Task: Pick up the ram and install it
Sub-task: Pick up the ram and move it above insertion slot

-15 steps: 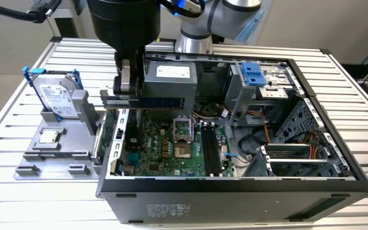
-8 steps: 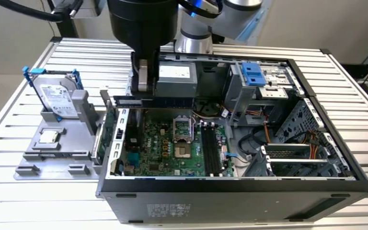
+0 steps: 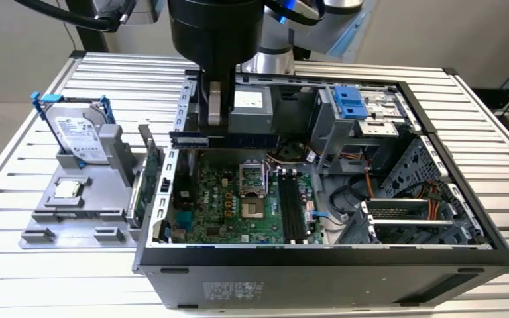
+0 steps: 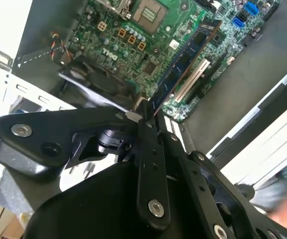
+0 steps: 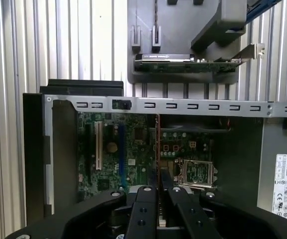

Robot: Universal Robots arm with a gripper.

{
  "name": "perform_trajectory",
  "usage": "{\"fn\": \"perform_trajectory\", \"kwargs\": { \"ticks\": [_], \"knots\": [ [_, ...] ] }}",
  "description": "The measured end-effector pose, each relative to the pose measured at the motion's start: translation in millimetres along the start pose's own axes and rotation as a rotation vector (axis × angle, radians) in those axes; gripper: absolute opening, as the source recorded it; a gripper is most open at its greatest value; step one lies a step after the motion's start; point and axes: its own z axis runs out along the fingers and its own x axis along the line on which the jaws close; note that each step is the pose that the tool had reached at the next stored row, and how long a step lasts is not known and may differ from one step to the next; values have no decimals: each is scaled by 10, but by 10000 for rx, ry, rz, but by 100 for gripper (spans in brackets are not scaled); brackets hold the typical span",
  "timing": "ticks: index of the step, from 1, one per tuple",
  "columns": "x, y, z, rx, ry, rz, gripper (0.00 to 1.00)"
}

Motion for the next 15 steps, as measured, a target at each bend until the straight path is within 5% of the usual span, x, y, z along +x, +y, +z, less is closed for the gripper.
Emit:
{"fn": "perform_trajectory", "kwargs": {
  "ticks": [15],
  "knots": [
    [-34, -176, -1, 0, -1, 0, 0]
  ]
}}
